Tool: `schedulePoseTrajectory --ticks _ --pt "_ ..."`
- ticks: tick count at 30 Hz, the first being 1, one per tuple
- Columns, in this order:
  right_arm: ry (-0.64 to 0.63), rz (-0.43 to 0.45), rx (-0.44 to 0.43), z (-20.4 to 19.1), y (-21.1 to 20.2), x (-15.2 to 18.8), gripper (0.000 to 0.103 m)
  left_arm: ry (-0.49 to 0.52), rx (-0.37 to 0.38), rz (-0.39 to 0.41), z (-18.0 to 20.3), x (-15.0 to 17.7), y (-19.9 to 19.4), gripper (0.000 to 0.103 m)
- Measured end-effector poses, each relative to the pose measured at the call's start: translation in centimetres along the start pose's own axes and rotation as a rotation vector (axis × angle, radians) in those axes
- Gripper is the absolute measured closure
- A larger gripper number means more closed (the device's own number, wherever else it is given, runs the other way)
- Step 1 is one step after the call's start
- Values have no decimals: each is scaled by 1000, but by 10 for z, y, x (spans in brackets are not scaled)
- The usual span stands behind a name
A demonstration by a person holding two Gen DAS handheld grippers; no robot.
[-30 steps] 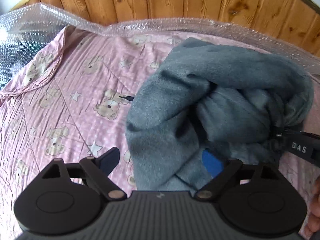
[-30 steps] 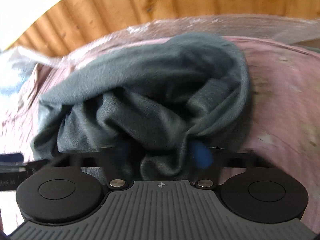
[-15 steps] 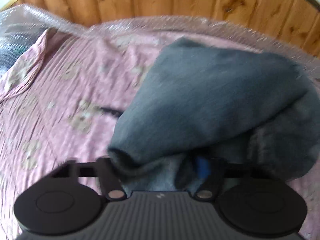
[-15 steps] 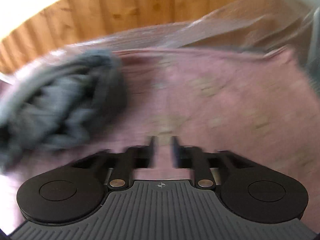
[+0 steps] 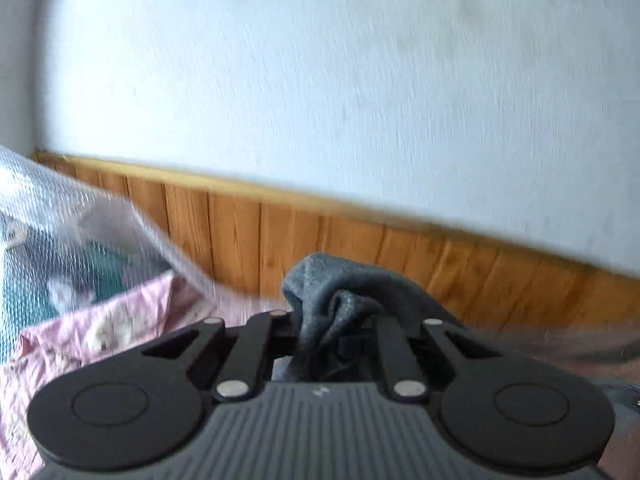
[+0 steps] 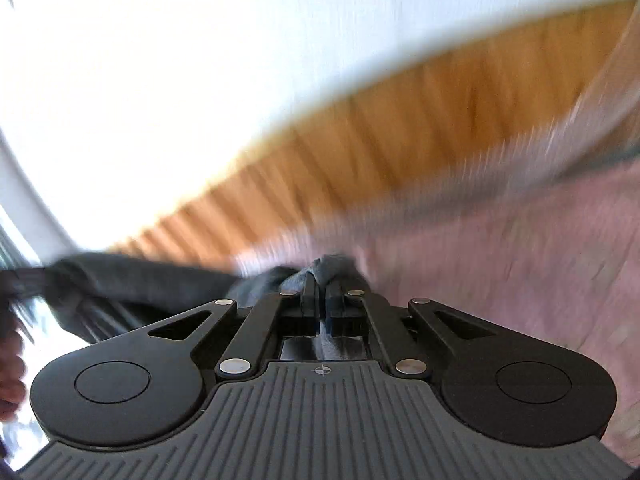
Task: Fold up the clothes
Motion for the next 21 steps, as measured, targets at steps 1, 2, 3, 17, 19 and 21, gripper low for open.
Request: schedulePoseTrajectory --ticks 1,2,3,17,19,21 --pt "-16 19 31 7 -10 -10 103 12 -9 -43 0 7 13 91" --pt "-36 12 82 20 -9 -10 103 33 -21 -110 0 21 31 89" --pt "-55 5 133 33 -9 -10 103 53 -13 -207 2 44 52 87" --pt "-236 -349 291 42 1 166 14 216 -96 -539 -28 226 36 26" --pt "-371 -422 260 25 8 198 14 223 -129 -558 -34 239 48 26" --pt "-516 -452 236 14 19 218 18 235 -146 -550 -36 246 61 33"
Point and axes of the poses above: each gripper's, at about its wrist camera, not at the fingertips, and y roughly the way its jaws point, z to its right, x to its underside, the point moved 9 cm from there along y, roughly the way its jaws point, and after that the axes turned 9 degrees about z, right-handed, at the moved point
